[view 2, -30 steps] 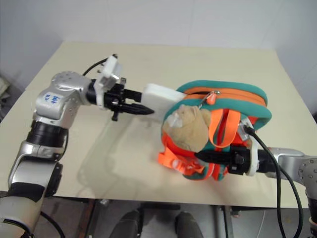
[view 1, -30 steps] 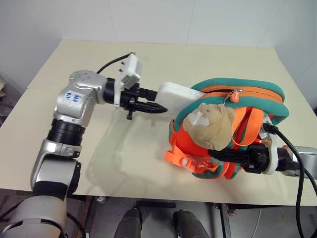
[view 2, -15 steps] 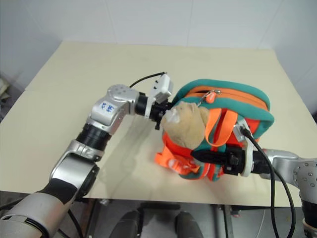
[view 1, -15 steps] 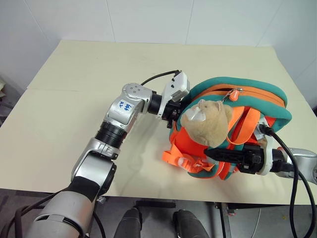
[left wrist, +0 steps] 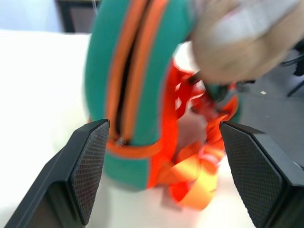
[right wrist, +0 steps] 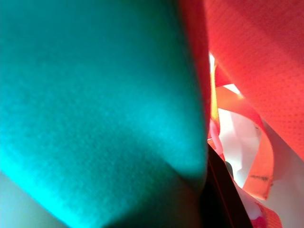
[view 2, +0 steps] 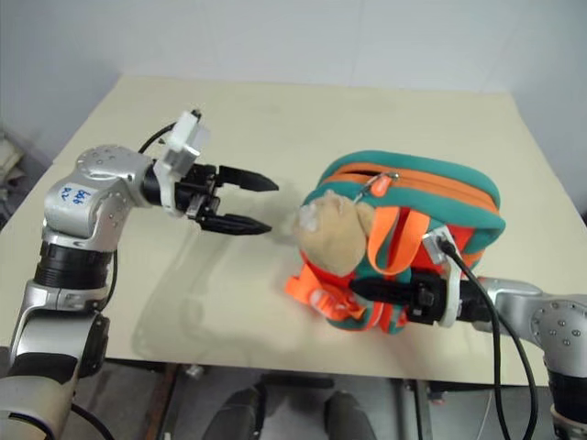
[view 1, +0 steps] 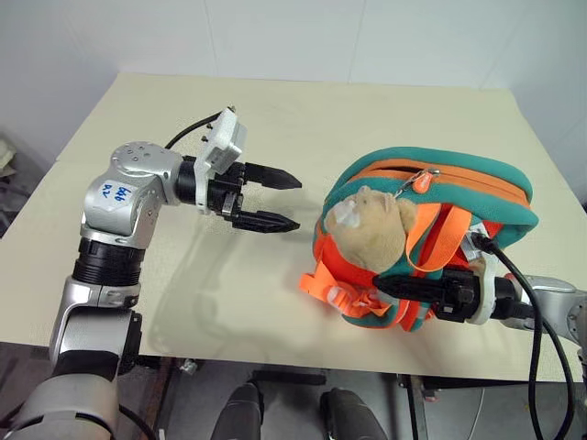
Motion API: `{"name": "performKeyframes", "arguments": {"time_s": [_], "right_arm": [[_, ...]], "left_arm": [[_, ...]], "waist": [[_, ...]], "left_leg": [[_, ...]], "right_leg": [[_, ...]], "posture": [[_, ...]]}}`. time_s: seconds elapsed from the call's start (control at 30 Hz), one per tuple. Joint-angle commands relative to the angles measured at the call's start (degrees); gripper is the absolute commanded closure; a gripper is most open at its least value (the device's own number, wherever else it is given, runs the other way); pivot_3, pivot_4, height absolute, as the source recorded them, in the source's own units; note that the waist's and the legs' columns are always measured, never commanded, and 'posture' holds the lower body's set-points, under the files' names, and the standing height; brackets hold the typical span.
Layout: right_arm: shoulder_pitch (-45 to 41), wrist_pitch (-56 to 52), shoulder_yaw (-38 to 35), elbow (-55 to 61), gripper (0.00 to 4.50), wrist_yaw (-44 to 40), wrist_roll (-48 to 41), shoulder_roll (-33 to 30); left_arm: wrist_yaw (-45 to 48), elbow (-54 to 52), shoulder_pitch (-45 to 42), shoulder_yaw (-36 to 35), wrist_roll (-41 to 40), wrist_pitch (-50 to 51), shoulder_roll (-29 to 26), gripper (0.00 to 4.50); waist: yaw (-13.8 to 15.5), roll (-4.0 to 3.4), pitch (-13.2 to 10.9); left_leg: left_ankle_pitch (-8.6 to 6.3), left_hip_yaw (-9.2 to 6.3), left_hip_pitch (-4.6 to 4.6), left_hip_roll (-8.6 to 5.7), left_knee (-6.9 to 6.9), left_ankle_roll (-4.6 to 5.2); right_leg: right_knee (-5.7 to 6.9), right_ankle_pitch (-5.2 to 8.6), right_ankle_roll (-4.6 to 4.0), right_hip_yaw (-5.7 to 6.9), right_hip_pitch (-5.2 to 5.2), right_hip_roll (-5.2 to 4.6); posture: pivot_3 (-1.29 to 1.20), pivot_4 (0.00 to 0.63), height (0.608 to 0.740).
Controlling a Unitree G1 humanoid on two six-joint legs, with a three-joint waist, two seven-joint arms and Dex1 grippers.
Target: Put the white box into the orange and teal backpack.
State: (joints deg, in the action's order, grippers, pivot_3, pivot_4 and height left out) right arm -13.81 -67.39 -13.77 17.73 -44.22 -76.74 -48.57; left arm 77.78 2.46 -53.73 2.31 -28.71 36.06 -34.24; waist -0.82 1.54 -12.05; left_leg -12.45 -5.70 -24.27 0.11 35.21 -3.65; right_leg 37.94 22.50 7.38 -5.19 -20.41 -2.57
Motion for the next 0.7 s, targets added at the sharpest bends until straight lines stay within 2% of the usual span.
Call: {"name": "performKeyframes", "arguments": {"time_s": [0.03, 0.27, 0.57, 0.7], "right_arm": [[-0.91, 0.31, 1.1, -0.08, 4.48, -1.31, 0.94, 0.53], [-1.33, 0.27, 1.41, -0.66, 4.48, -2.37, 2.09, 0.52], [-1.26, 0.32, 1.02, -0.34, 4.48, -2.17, 2.3, 0.9], [-0.35, 0.3, 0.28, 0.5, 4.48, -1.64, 1.88, 1.03]], "left_arm": [[-1.91, -9.16, 0.51, -2.72, -7.27, 4.65, 0.67, 0.56], [-4.98, -14.36, 0.74, -0.68, -10.1, 4.81, 3.82, 0.56], [-7.58, -10.9, 0.45, 10.28, 2.02, -5.79, 7.24, 0.56], [-11.39, -8.63, -0.93, 10.56, 5.17, -8.64, 10.09, 1.45]], "waist": [[-0.01, 0.0, 0.0], [-0.68, 0.0, 0.0], [-0.65, -0.01, 0.0], [-0.61, 0.0, 0.0]], "left_leg": [[0.0, 0.0, 0.01, 0.03, 0.0, 0.0], [0.0, 0.01, 0.04, -0.06, -0.01, -0.01], [0.0, 0.06, 0.05, -0.1, -0.01, -0.01], [0.01, 0.05, 0.03, -0.14, 0.0, 0.01]], "right_leg": [[0.01, 0.0, 0.0, 0.0, 0.0, 0.0], [0.03, 0.0, 0.0, 0.01, 0.0, 0.08], [0.02, 0.0, 0.0, -0.03, 0.0, 0.08], [0.01, -0.01, 0.01, -0.03, 0.01, 0.04]], "posture": [[0.0, 0.15, 0.74], [0.0, 0.15, 0.74], [0.0, 0.15, 0.74], [0.0, 0.15, 0.74]]}}
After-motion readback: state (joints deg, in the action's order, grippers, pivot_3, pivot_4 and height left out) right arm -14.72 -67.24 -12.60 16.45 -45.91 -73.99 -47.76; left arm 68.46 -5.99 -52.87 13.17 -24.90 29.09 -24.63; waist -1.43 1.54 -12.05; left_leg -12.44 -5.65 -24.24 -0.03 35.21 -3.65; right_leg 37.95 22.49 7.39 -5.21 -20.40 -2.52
